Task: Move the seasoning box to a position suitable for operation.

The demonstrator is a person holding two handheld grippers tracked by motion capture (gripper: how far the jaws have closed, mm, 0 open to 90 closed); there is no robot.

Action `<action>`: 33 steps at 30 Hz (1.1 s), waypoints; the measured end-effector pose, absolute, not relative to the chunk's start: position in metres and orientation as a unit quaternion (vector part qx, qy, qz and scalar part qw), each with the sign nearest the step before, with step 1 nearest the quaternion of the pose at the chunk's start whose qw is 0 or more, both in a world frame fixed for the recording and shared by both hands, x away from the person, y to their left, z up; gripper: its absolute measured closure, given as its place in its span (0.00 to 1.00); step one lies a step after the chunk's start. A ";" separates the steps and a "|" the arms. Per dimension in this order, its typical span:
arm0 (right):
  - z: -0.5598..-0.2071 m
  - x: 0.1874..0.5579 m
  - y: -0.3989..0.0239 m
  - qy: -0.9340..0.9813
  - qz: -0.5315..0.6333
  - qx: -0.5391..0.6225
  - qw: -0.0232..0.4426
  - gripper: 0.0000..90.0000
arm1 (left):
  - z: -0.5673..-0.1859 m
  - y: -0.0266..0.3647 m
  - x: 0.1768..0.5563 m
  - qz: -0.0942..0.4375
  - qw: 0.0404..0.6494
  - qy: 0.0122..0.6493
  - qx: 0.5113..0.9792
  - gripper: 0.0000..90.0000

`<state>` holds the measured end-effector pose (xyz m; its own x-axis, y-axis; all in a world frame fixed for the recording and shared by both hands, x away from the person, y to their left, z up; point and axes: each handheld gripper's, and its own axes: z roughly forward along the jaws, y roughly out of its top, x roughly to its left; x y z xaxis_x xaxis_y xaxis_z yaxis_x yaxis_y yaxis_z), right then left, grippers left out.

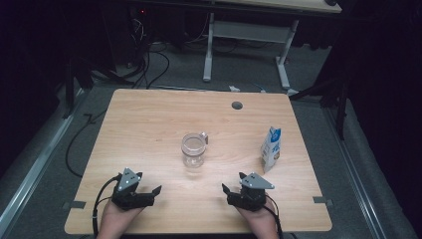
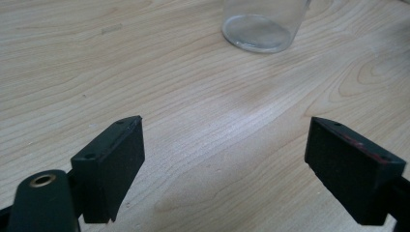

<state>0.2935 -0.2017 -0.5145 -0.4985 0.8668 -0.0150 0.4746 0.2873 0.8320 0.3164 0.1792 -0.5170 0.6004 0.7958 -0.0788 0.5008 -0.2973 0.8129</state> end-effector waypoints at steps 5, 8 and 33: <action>-0.513 0.295 -0.203 0.760 0.413 0.437 0.247 0.33 | -0.518 0.182 0.315 0.168 0.430 0.418 0.782 0.18; -0.513 0.297 -0.196 0.768 0.411 0.422 0.251 0.35 | -0.518 0.186 0.311 0.168 0.437 0.425 0.775 0.20; -0.517 0.307 -0.194 0.771 0.398 0.431 0.249 0.41 | -0.509 0.208 0.300 0.167 0.472 0.428 0.753 0.26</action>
